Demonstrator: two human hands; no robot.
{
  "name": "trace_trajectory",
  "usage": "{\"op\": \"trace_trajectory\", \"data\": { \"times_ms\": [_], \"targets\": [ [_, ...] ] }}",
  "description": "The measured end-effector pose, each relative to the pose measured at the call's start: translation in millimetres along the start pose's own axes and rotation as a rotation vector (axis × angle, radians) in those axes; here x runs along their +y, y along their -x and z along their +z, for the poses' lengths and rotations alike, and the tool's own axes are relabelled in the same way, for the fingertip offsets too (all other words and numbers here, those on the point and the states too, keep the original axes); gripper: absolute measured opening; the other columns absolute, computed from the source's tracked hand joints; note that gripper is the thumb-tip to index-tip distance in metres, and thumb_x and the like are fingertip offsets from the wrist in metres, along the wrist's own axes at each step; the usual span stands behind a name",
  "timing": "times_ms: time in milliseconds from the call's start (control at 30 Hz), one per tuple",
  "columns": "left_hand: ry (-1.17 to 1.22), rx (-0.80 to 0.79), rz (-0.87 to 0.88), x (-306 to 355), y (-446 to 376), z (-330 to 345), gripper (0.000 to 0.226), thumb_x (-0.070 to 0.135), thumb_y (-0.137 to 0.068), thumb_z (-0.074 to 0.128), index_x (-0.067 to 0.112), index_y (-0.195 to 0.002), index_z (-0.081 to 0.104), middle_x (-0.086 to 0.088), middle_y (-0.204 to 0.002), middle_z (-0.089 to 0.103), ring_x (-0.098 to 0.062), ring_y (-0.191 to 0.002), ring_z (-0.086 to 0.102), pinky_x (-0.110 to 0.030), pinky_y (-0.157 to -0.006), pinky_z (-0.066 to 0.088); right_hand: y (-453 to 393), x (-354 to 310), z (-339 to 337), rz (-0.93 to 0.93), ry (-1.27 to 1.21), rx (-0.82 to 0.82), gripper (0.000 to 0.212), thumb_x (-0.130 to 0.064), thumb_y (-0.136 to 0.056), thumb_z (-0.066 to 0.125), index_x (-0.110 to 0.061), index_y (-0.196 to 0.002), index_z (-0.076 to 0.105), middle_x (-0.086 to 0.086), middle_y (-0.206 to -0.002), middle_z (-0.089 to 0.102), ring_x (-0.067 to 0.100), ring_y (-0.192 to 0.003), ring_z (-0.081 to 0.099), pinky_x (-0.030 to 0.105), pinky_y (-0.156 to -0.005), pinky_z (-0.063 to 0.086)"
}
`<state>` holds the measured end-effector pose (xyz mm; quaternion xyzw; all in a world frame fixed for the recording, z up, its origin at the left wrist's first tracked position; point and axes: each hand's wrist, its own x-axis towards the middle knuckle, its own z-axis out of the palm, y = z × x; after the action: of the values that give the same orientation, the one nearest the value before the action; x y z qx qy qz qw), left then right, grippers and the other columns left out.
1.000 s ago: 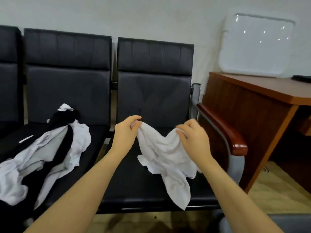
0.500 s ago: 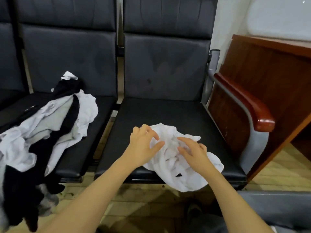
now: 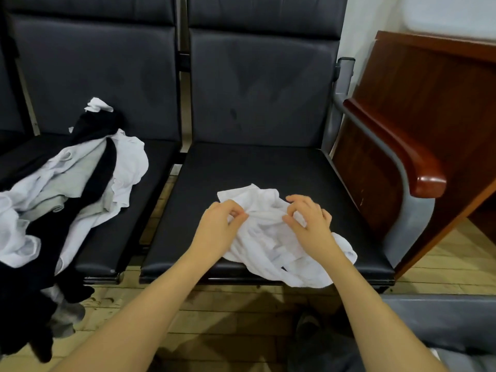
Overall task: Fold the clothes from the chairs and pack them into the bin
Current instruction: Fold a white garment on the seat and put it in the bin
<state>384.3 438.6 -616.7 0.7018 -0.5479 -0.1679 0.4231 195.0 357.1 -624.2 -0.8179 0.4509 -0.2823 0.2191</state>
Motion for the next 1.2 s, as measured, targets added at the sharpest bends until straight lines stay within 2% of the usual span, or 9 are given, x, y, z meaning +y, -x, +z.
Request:
{"op": "trace_trajectory", "data": {
  "times_ms": [100, 233, 433, 567, 633, 733, 833, 1000, 1200],
  "targets": [
    [0.02, -0.005, -0.002, 4, -12, -18, 0.002, 0.026, -0.089, 0.062, 0.026, -0.087, 0.061, 0.004, -0.095, 0.059, -0.004, -0.088, 0.054, -0.01, -0.069, 0.038, -1, -24, -16, -0.02, -0.315, 0.024, 0.018, -0.021, -0.095, 0.053, -0.032, -0.08, 0.051, -0.017, -0.091, 0.059, 0.007, -0.096, 0.051, 0.012, -0.084, 0.034],
    [0.018, -0.035, 0.023, 12, -22, -38, 0.013, 0.026, -0.089, 0.061, 0.035, -0.08, 0.058, 0.004, -0.095, 0.059, -0.003, -0.086, 0.053, -0.012, -0.069, 0.036, -1, -50, -20, -0.048, -0.456, 0.161, 0.012, -0.01, -0.094, 0.053, -0.011, -0.083, 0.048, -0.003, -0.069, 0.046, 0.005, -0.06, 0.042, 0.015, -0.056, 0.039],
    [0.021, 0.017, 0.056, 17, -34, -42, 0.006, 0.023, -0.093, 0.054, 0.027, -0.089, 0.056, 0.002, -0.096, 0.051, -0.009, -0.086, 0.049, -0.014, -0.069, 0.035, -24, -58, -14, 0.042, -0.474, 0.304, 0.01, -0.014, -0.095, 0.053, -0.013, -0.085, 0.051, -0.005, -0.07, 0.049, -0.002, -0.058, 0.044, 0.012, -0.058, 0.042],
    [-0.226, 0.041, 0.037, -4, -40, -22, 0.004, 0.018, -0.092, 0.054, 0.021, -0.095, 0.056, 0.0, -0.09, 0.055, -0.019, -0.089, 0.049, -0.026, -0.071, 0.042, -28, -36, 15, 0.21, -0.302, 0.214, 0.018, -0.021, -0.093, 0.055, -0.024, -0.076, 0.049, -0.008, -0.066, 0.051, 0.003, -0.056, 0.046, 0.044, -0.09, 0.045],
    [-0.324, 0.082, 0.207, -6, -36, -13, 0.016, 0.021, -0.088, 0.056, 0.016, -0.103, 0.059, 0.001, -0.093, 0.056, -0.021, -0.084, 0.046, -0.034, -0.074, 0.041, -29, -31, 21, 0.285, -0.262, 0.228, 0.018, -0.021, -0.093, 0.054, -0.024, -0.076, 0.049, -0.008, -0.072, 0.053, 0.006, -0.062, 0.048, 0.051, -0.101, 0.037],
    [-0.433, -0.015, 0.529, -4, -26, -8, 0.031, 0.041, -0.084, 0.046, 0.021, -0.096, 0.066, 0.009, -0.093, 0.058, -0.018, -0.078, 0.042, -0.032, -0.067, 0.038, -31, -30, 22, 0.321, -0.273, 0.332, 0.015, -0.021, -0.091, 0.058, -0.024, -0.079, 0.05, -0.007, -0.082, 0.053, 0.012, -0.078, 0.054, 0.049, -0.101, 0.036],
    [-0.472, -0.081, 0.579, -19, -18, -10, 0.032, 0.045, -0.082, 0.045, 0.024, -0.077, 0.068, 0.013, -0.086, 0.058, -0.013, -0.077, 0.037, -0.024, -0.063, 0.03, -27, -35, 24, 0.176, -0.245, 0.414, 0.018, -0.022, -0.086, 0.066, -0.027, -0.092, 0.05, -0.012, -0.095, 0.048, 0.012, -0.095, 0.048, 0.03, -0.096, 0.028],
    [-0.535, -0.122, 0.508, -48, -11, -19, 0.023, 0.034, -0.081, 0.049, 0.021, -0.085, 0.068, 0.009, -0.094, 0.06, -0.016, -0.076, 0.046, -0.028, -0.064, 0.03, -12, -37, 30, -0.206, -0.027, 0.021, 0.015, -0.038, -0.085, 0.061, -0.035, -0.097, 0.051, -0.021, -0.096, 0.056, -0.009, -0.098, 0.045, 0.018, -0.098, 0.01],
    [-0.395, -0.137, 0.387, -60, -6, -29, 0.047, 0.053, -0.085, 0.03, 0.026, -0.092, 0.068, 0.02, -0.099, 0.061, -0.009, -0.088, 0.041, -0.017, -0.073, 0.028, -10, -29, 42, -0.146, 0.022, -0.136, 0.025, -0.046, -0.084, 0.063, -0.04, -0.105, 0.051, -0.023, -0.102, 0.057, -0.011, -0.102, 0.045, 0.018, -0.101, -0.001]
  ]
}}
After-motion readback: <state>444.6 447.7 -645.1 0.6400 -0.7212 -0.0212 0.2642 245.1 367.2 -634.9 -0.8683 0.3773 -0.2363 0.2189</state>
